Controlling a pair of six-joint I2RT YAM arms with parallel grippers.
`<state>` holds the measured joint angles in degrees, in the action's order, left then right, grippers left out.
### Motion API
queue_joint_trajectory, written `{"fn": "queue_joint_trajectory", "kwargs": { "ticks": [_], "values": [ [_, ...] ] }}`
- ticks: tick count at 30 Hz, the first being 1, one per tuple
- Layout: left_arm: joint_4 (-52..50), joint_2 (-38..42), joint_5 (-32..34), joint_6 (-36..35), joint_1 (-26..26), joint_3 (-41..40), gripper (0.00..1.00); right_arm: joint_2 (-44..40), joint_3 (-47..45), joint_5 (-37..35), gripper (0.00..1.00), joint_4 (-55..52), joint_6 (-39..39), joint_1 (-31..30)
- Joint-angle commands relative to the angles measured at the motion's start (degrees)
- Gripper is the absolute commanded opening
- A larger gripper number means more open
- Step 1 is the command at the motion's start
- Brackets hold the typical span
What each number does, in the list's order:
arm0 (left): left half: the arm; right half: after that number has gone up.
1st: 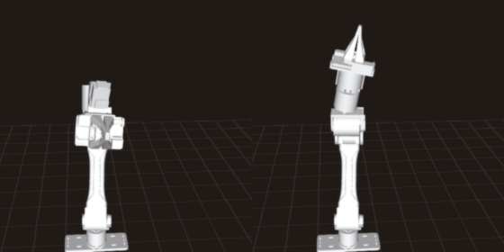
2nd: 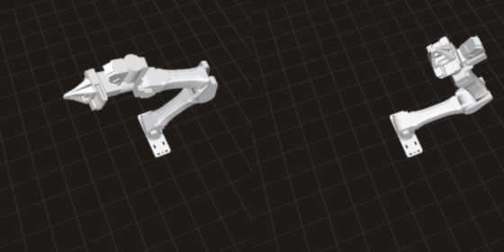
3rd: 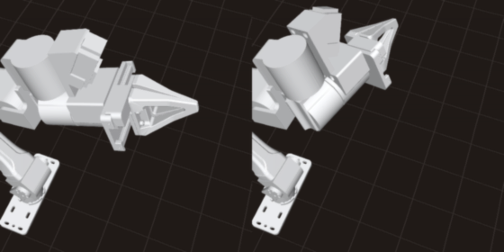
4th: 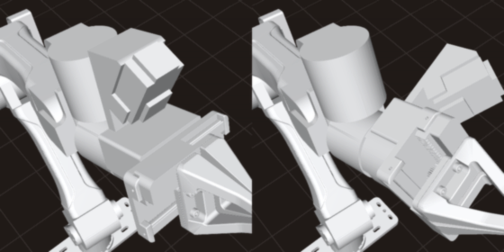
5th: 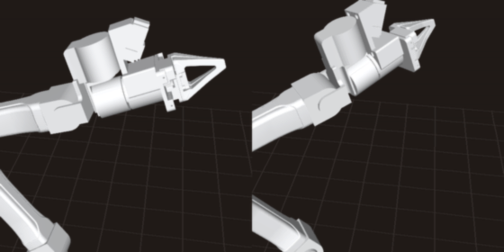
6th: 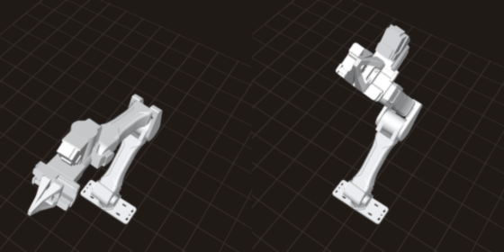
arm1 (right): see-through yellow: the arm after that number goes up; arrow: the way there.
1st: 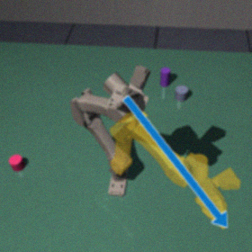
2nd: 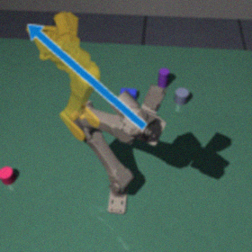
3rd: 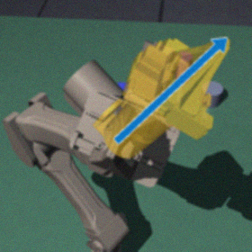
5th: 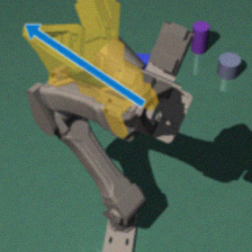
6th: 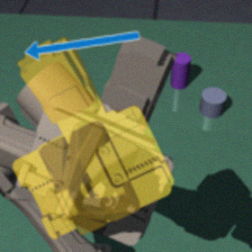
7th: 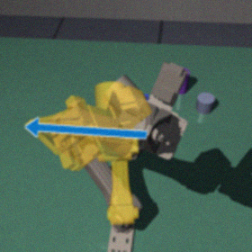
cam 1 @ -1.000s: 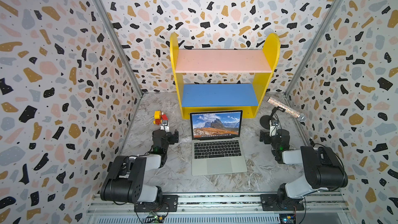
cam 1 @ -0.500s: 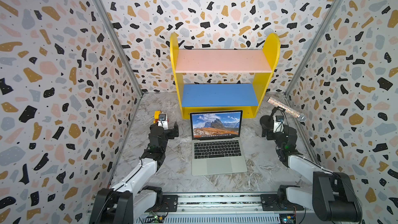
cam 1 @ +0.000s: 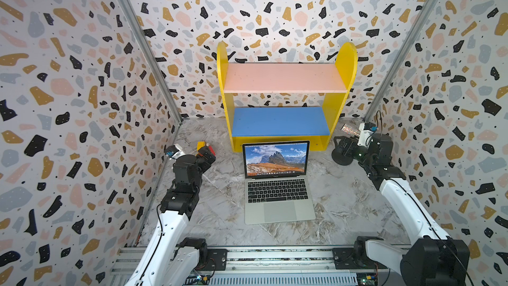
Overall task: Close the laptop lid and set it aside
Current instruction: Close the lid of the laptop.
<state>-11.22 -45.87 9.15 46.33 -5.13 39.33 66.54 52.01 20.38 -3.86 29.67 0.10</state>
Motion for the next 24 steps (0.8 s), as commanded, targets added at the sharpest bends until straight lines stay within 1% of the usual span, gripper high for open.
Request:
{"fn": "queue_joint_trajectory", "kwargs": {
  "ticks": [1,2,4,8,11,13,16,20,24],
  "values": [
    [-6.4,2.2,-10.2,4.9,-0.1,0.1,1.00,4.6,2.5,16.6,0.92,-2.8,11.6,-0.2],
    [-5.5,3.3,-12.4,5.2,-0.7,-1.3,1.00,6.1,3.7,19.4,0.88,-2.9,12.7,-0.3],
    [-6.0,5.3,-13.9,5.2,-2.7,-3.4,1.00,8.9,7.4,20.5,0.83,-8.1,11.9,-1.2],
    [-9.2,9.4,-13.0,4.4,-7.2,-7.3,1.00,10.3,12.5,16.1,0.80,-15.1,7.8,-5.4],
    [-11.9,12.1,-13.5,4.8,-9.6,-10.0,1.00,11.0,15.7,13.9,0.75,-17.9,6.8,-8.3],
    [-12.2,13.6,-14.1,6.4,-11.9,-12.3,1.00,12.1,18.3,13.3,0.71,-20.0,6.9,-9.7],
    [-12.1,15.1,-13.2,9.3,-17.9,-15.2,1.00,14.6,23.1,13.1,0.62,-22.8,6.6,-12.4],
    [-12.7,15.6,-9.1,12.6,-27.5,-17.4,1.00,18.5,31.3,10.6,0.48,-28.2,4.0,-16.9],
    [-9.4,14.4,-7.9,16.8,-35.2,-20.1,1.00,22.9,38.4,7.3,0.39,-31.9,1.8,-20.9]
  ]
}}
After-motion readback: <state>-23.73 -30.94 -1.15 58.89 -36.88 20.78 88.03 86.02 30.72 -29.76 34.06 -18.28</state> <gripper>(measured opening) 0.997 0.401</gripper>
